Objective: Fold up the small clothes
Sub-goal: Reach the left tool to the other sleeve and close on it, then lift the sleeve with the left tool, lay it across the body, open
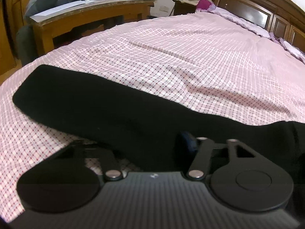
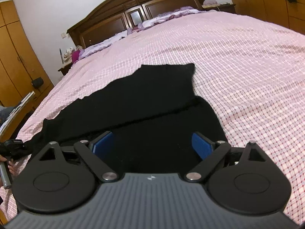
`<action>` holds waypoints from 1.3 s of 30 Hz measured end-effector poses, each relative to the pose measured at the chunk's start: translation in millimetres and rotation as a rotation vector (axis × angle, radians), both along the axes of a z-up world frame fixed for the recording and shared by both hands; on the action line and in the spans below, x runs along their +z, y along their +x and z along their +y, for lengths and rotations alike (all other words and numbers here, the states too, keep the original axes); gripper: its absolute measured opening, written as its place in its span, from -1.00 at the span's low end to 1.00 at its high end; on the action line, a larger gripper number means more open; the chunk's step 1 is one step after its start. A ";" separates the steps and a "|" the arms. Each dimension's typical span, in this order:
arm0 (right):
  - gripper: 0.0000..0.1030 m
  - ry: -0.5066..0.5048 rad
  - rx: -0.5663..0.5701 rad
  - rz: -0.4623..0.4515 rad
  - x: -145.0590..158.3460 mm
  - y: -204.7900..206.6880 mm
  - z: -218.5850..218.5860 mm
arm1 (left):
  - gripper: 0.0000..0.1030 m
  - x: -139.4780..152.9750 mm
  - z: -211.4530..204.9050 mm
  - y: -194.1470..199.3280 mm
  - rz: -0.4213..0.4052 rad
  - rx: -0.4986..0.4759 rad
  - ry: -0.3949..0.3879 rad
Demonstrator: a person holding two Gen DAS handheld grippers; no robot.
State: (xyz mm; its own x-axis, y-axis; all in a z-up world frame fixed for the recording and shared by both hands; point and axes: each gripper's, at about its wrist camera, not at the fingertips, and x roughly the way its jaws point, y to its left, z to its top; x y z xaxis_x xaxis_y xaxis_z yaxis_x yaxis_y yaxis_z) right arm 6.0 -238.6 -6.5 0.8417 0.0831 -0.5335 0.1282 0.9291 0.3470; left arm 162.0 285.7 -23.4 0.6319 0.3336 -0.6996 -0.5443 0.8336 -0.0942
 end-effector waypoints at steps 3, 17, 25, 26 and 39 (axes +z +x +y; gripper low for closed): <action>0.82 0.002 0.010 0.001 -0.4 -0.5 3.0 | -0.84 6.2 -3.9 -4.1 -0.018 -0.037 0.016; 0.82 0.004 0.045 -0.016 2.7 0.3 7.9 | -0.90 64.2 -34.9 -54.1 -0.318 -0.087 0.011; 0.82 0.023 0.042 -0.028 3.1 -4.8 3.8 | -0.90 98.0 -77.6 -56.0 -0.433 -0.201 0.070; 0.82 0.025 0.041 -0.028 3.1 -5.2 3.2 | -0.90 100.9 -83.9 -56.3 -0.446 -0.212 0.072; 0.82 0.067 0.032 -0.048 2.8 -11.2 -6.9 | -0.90 106.7 -177.8 -37.4 -0.478 -0.406 0.043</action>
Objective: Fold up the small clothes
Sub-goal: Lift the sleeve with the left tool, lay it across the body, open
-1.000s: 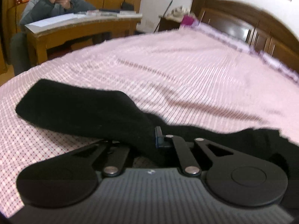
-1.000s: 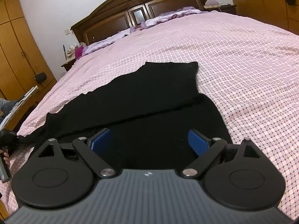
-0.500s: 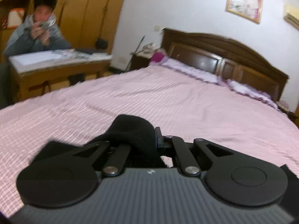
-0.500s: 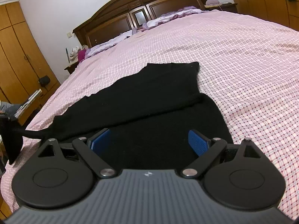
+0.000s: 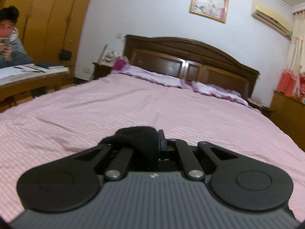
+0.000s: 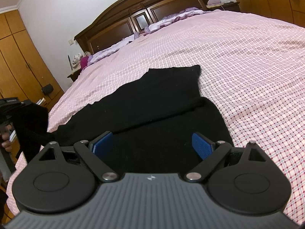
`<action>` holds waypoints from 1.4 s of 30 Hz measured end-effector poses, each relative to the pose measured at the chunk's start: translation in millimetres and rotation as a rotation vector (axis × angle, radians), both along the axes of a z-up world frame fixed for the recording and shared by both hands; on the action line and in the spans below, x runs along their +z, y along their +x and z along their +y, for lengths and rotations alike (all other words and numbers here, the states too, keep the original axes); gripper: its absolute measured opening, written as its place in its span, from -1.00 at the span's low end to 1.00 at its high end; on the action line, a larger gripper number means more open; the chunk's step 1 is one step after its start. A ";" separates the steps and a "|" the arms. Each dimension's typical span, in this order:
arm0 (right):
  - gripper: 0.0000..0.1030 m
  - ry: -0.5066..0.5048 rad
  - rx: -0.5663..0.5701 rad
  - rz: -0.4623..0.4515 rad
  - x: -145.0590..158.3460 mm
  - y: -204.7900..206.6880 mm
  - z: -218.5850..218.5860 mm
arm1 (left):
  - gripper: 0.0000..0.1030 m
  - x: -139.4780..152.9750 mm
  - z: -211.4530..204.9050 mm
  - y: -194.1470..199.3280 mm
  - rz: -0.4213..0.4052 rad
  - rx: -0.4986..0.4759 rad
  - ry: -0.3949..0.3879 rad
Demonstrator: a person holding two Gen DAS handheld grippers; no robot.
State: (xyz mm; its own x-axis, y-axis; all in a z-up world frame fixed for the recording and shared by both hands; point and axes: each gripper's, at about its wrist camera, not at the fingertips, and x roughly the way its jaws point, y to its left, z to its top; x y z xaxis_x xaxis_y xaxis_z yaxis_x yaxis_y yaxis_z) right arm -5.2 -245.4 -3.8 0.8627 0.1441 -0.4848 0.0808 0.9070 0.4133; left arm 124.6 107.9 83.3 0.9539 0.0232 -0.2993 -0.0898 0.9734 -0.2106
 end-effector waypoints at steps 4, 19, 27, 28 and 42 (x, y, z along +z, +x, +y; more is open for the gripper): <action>0.82 0.012 -0.009 -0.002 -1.0 -1.8 -4.7 | -0.90 -12.3 -25.5 9.2 0.036 -0.053 0.000; 0.82 0.059 -0.054 0.008 -10.5 -2.2 -21.4 | -0.90 -93.7 -72.9 36.5 0.270 -0.151 0.050; 0.82 0.074 -0.058 0.002 -12.6 -3.4 -26.5 | -0.85 -113.1 -81.4 37.3 0.343 -0.131 0.088; 0.82 0.076 -0.057 0.004 -13.1 -4.1 -27.2 | -0.76 -111.4 -83.0 38.3 0.350 -0.138 0.091; 0.82 0.096 -0.017 -0.023 -1.6 -7.9 -20.8 | -0.06 -77.4 -62.2 -17.3 0.475 -0.111 0.120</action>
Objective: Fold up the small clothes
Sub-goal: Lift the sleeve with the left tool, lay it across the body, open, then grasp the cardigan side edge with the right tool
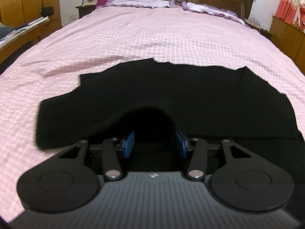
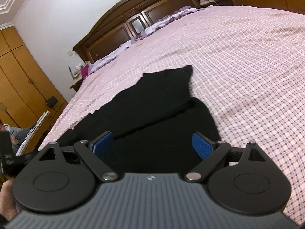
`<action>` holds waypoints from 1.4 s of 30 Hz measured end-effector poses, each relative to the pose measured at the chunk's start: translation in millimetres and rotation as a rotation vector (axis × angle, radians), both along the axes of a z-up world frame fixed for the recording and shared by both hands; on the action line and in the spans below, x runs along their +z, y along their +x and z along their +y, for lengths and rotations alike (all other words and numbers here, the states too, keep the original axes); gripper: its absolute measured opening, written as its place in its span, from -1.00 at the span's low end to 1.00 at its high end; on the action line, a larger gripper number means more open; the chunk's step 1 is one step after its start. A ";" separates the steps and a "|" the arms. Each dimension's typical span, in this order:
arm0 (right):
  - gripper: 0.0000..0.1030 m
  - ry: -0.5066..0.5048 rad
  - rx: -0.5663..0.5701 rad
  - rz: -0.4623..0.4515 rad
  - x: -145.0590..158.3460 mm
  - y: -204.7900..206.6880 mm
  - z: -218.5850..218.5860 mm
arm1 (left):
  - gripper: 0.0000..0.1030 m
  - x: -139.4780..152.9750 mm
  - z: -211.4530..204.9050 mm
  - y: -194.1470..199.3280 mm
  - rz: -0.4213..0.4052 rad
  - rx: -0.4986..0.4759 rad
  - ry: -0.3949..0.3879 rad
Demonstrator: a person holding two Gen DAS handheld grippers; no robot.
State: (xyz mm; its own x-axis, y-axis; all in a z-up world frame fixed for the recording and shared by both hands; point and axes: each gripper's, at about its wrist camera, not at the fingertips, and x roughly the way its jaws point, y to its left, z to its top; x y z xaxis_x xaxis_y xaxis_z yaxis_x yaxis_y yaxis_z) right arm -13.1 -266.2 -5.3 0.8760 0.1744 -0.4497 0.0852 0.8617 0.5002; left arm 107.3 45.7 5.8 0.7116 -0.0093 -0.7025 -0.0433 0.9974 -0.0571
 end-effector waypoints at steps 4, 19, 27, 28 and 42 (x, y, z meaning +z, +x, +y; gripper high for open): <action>0.82 -0.001 0.041 -0.011 7.3 2.4 12.0 | -0.06 8.9 24.4 -16.5 0.025 0.034 -0.018; 0.82 0.027 0.391 0.018 33.7 48.4 122.3 | -0.06 14.7 99.0 -66.3 0.043 0.143 -0.069; 0.79 0.041 0.515 0.086 35.0 82.1 188.2 | -0.06 0.2 105.2 -66.5 0.077 0.158 -0.085; 0.79 0.036 0.529 0.094 33.7 87.1 197.1 | -0.06 -0.9 105.1 -67.0 0.081 0.156 -0.084; 0.63 0.054 0.649 0.177 1.2 159.3 275.2 | -0.06 -3.5 111.4 -73.2 0.074 0.157 -0.105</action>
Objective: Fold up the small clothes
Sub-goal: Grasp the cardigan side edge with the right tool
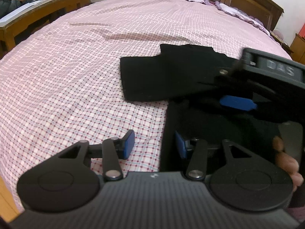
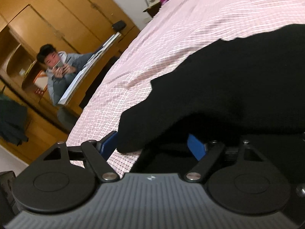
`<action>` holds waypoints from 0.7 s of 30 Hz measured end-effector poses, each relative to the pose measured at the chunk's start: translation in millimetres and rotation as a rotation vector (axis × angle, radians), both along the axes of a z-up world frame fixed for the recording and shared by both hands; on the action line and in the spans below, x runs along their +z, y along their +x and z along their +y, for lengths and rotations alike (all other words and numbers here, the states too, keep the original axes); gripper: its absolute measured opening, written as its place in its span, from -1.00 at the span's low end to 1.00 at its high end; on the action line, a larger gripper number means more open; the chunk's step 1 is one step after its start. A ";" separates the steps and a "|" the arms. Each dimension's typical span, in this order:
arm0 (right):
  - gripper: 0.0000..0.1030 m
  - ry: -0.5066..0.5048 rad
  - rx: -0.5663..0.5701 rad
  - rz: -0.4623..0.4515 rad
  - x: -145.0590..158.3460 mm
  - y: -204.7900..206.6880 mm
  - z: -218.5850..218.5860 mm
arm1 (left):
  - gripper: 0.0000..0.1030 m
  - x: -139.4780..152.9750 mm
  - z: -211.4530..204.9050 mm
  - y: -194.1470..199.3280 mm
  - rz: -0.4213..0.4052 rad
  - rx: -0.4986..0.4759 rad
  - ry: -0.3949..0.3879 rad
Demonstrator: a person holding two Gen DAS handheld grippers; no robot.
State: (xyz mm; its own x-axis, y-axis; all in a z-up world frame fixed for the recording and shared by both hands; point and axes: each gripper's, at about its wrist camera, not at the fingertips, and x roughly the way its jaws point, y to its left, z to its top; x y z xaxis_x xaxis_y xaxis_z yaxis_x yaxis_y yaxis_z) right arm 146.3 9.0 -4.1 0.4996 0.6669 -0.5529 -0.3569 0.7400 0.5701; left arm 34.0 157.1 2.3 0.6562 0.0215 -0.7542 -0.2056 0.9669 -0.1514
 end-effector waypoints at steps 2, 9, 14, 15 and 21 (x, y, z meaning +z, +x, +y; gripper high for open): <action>0.60 -0.007 0.010 -0.008 -2.9 7.7 8.0 | -0.06 -0.1 -1.1 -0.4 -0.001 -0.001 0.001; 0.56 0.040 0.006 0.045 -12.3 31.2 18.6 | -0.06 -1.6 0.6 0.5 -0.004 0.002 -0.019; 0.21 0.084 -0.015 0.098 -18.8 40.5 17.1 | -0.05 -2.0 1.9 0.1 -0.002 0.003 -0.031; 0.10 0.080 -0.023 0.102 -20.1 42.3 17.8 | -0.05 -2.3 2.5 0.3 -0.001 0.006 -0.035; -0.89 0.175 -0.042 0.120 -11.8 49.1 -0.5 | -0.05 -4.5 1.5 -1.0 -0.014 0.024 -0.042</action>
State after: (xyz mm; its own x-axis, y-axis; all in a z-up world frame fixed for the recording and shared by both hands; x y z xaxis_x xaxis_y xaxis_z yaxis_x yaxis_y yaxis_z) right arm 195.4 8.4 -15.9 0.4665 0.7381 -0.4874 -0.2500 0.6386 0.7278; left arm 33.1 158.6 -2.2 0.6661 0.0057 -0.7458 -0.2262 0.9544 -0.1947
